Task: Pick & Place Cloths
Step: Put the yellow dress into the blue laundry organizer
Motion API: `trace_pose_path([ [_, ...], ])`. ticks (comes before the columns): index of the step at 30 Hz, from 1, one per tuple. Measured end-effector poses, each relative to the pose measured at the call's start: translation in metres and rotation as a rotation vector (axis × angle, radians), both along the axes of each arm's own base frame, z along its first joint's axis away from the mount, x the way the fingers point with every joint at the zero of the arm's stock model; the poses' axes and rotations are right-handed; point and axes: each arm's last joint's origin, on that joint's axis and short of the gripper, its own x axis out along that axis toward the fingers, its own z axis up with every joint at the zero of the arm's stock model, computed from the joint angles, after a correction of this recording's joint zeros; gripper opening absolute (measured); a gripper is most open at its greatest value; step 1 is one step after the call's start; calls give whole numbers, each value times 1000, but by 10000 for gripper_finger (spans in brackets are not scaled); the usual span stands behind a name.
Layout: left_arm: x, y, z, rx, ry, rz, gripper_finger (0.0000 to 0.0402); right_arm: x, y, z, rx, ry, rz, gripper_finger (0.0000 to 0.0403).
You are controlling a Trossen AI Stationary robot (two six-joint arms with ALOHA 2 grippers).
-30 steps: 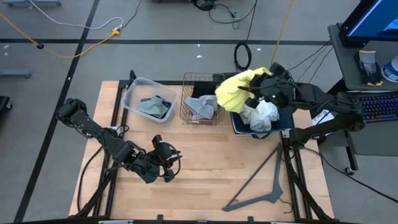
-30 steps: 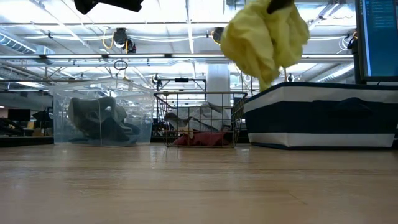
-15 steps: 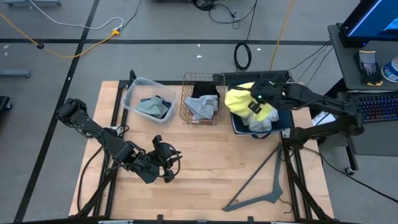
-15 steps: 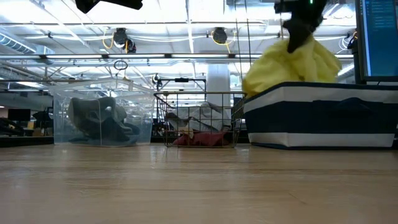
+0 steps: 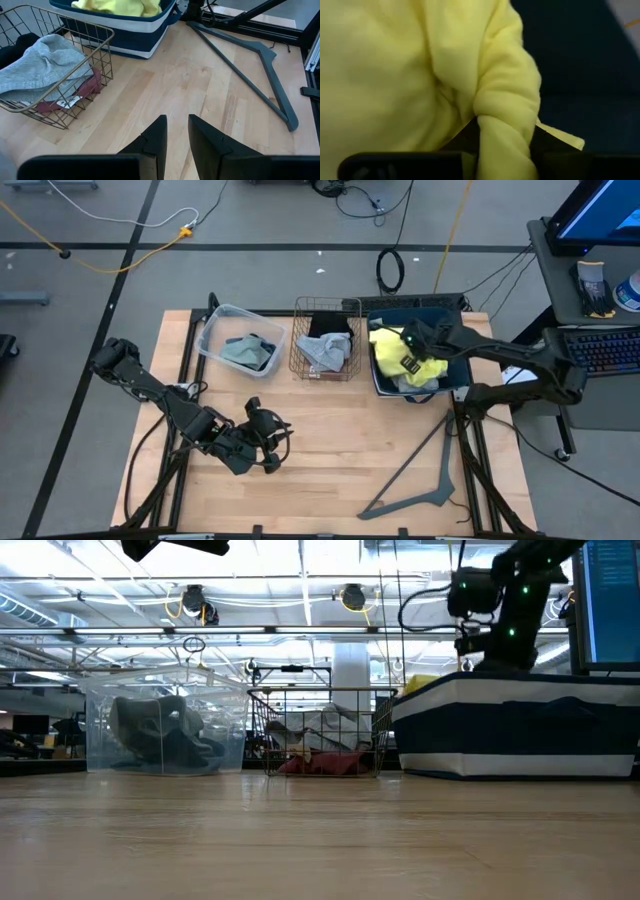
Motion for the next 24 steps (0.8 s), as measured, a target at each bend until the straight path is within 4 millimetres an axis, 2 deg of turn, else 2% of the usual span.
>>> trace_pose_path([
  [6,0,0,0,-1,0,0,81,-12,-3,-20,57,29,-38,60],
  [11,0,0,0,-3,-3,0,81,-15,-3,-24,72,38,-51,78],
  [24,2,-2,2,-3,-13,-45,81,-27,6,-2,11,-106,-16,126],
])
